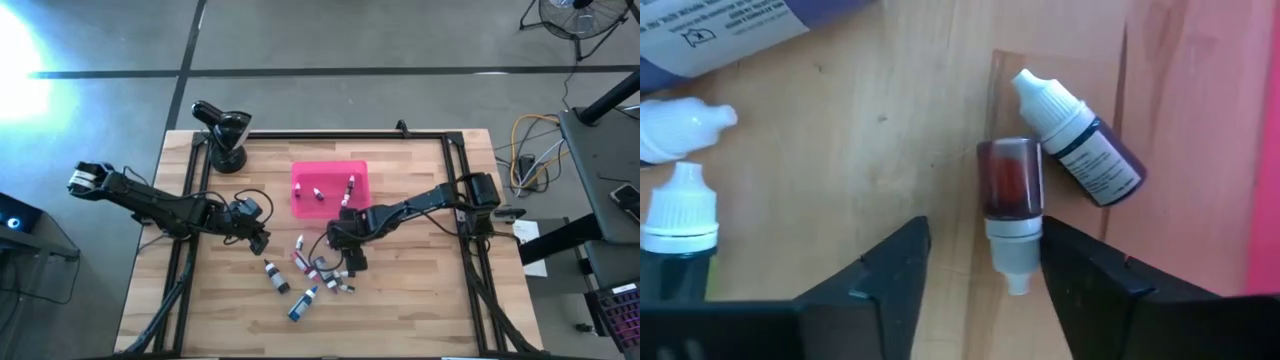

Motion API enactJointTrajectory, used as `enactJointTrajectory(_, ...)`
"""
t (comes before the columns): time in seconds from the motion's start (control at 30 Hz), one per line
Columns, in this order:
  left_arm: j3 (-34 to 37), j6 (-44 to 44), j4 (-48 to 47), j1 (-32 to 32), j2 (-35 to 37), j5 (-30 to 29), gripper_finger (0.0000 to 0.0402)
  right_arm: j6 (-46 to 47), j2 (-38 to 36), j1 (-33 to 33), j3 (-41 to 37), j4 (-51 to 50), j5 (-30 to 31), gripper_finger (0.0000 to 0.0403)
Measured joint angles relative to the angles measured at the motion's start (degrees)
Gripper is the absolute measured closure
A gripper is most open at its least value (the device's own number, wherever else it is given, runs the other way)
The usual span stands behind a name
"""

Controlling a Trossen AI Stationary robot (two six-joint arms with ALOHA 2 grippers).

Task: Pick & Place food coloring
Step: Put the orange food coloring bottle into the pink bin, then put the purple food coloring bottle into the pink bin

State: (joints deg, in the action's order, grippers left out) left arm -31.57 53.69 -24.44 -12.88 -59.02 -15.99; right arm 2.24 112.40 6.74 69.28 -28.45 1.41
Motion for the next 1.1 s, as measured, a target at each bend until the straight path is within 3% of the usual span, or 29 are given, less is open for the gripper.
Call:
enactJointTrajectory(0.4, 0.0, 0.07, 0.0, 0.0, 0.0, -0.74, 0.0244, 1.89, -0.08, -0.26, 0.67, 0.55, 1.42, 0.0337)
enactJointTrajectory(0.57, 0.0, 0.08, 0.0, 0.0, 0.0, -0.74, 0.0244, 5.29, -3.53, -0.28, 0.86, -0.06, 2.07, 0.0353)
enactJointTrajectory(0.73, 0.0, 0.13, 0.03, 0.0, 0.0, -0.74, 0.0244, 12.05, -11.19, -0.77, 3.31, 0.6, 9.97, 0.033)
enactJointTrajectory(0.83, 0.0, 0.17, 0.27, -0.02, 0.0, -1.08, 0.0244, 21.96, -14.14, -3.26, 5.03, 0.42, 15.15, 0.0305)
enactJointTrajectory(0.93, 0.0, 0.17, 0.55, -0.02, 0.0, -1.78, 0.0244, 30.03, -14.56, -7.42, 5.96, -2.13, 14.91, 0.0265)
enactJointTrajectory(1.1, 0.0, 1.67, 1.05, -0.02, 0.0, -1.83, 0.0244, 30.76, -15.04, -10.67, 8.02, -4.36, 15.0, 0.0191)
